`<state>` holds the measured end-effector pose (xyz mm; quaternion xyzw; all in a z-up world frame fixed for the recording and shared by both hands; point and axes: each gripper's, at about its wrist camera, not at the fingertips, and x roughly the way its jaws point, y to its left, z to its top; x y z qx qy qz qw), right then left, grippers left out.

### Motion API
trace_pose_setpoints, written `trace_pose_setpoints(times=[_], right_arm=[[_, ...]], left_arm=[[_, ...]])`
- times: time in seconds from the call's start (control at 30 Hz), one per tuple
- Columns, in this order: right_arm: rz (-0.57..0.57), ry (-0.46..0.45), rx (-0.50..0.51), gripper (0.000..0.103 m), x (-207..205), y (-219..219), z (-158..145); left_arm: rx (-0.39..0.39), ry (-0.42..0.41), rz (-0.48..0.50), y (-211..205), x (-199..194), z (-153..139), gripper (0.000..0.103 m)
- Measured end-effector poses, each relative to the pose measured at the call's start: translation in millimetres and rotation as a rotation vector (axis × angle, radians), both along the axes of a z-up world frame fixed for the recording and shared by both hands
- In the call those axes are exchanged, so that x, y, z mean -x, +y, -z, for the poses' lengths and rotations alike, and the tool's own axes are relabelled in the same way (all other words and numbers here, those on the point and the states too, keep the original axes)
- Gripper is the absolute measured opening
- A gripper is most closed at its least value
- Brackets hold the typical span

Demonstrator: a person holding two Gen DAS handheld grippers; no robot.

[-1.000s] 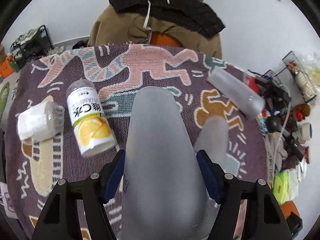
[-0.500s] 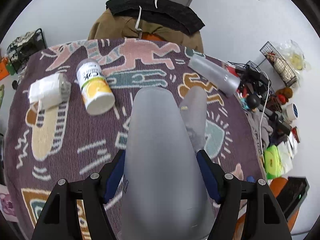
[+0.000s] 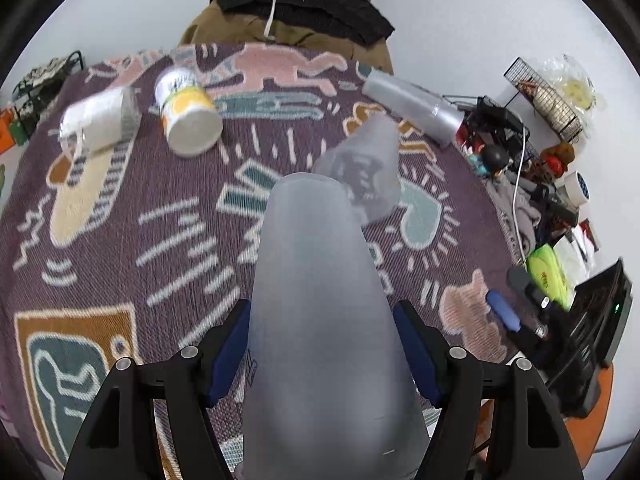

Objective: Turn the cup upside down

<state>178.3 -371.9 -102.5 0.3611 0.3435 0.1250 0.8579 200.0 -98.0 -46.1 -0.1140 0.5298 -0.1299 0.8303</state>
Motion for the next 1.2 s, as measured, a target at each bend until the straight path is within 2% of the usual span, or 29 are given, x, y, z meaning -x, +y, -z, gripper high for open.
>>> trace_pose_setpoints(times=[0.1, 0.27, 0.5, 0.67, 0.77, 1.03, 1.2], right_arm=[[-0.002, 0.014, -0.009, 0.103, -2, 1, 4], [-0.021, 0.022, -0.018, 0.103, -3, 6, 7], [-0.059, 0.054, -0.047, 0.103, -7, 15, 17], [-0.096, 0.067, -0.089, 0.103, -10, 20, 21], [-0.148, 0.083, -0.151, 0.103, -14, 26, 22], [-0.251, 0.105, -0.096, 0.103, -29, 59, 10], [-0.336, 0.154, -0.062, 0.103, -45, 88, 6]], left_arm=[[-0.045, 0.011, -0.015, 2, 2, 17, 0.073], [-0.067, 0.059, -0.025, 7, -2, 42, 0.074], [-0.078, 0.079, -0.035, 12, -3, 47, 0.074], [-0.085, 0.024, -0.017, 15, 7, 33, 0.089], [-0.082, -0.006, -0.013, 19, 12, 24, 0.090], [-0.077, -0.133, -0.026, 42, 34, 3, 0.092], [-0.104, -0.254, -0.098, 74, 53, -8, 0.092]])
